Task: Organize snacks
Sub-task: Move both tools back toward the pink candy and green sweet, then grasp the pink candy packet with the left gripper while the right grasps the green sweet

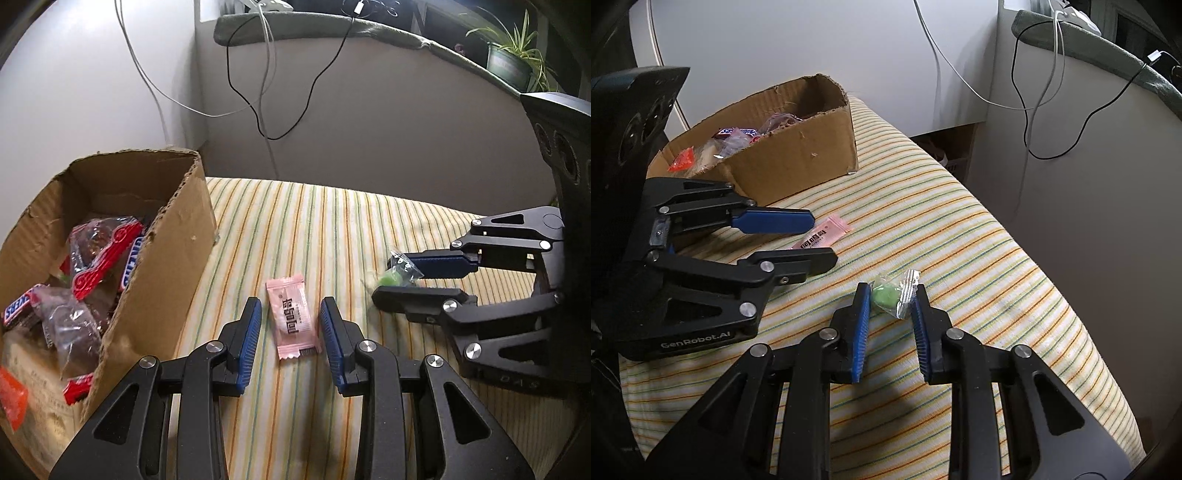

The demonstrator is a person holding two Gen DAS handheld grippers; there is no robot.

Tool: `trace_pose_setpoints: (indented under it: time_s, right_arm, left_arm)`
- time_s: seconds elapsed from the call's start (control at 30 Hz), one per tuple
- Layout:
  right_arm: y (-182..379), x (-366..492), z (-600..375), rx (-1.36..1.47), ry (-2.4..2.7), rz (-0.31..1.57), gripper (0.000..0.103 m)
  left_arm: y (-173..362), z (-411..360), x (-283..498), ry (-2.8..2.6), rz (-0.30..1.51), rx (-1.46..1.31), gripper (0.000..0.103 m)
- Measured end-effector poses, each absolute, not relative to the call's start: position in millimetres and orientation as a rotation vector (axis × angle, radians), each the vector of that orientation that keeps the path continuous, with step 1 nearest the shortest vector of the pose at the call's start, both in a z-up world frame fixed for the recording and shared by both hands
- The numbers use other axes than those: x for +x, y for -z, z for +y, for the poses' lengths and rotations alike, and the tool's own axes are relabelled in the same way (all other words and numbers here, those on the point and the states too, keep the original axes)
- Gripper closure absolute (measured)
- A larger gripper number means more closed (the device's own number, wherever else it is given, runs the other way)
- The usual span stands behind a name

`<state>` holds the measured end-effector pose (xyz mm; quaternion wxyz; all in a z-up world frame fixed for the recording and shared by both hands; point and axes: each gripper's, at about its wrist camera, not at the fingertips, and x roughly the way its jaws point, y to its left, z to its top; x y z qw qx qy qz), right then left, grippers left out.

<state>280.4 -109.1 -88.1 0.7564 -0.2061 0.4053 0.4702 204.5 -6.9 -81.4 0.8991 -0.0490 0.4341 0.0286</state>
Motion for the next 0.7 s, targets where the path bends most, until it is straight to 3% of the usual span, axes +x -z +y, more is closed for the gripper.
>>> trace_pose_setpoints:
  time_s: [0.37, 0.7]
  right_arm:
    - [87.1, 274.7, -104.4, -0.467, -0.976, 0.881, 0.080]
    - [84.8, 265.8, -106.3, -0.452, -0.971, 0.903, 0.080]
  left_arm:
    - [78.1, -3.5, 208.8, -0.023, 0.896, -0.096, 0.084]
    - [74.5, -8.2, 195.5, 0.032, 0.895, -0.097, 0.085]
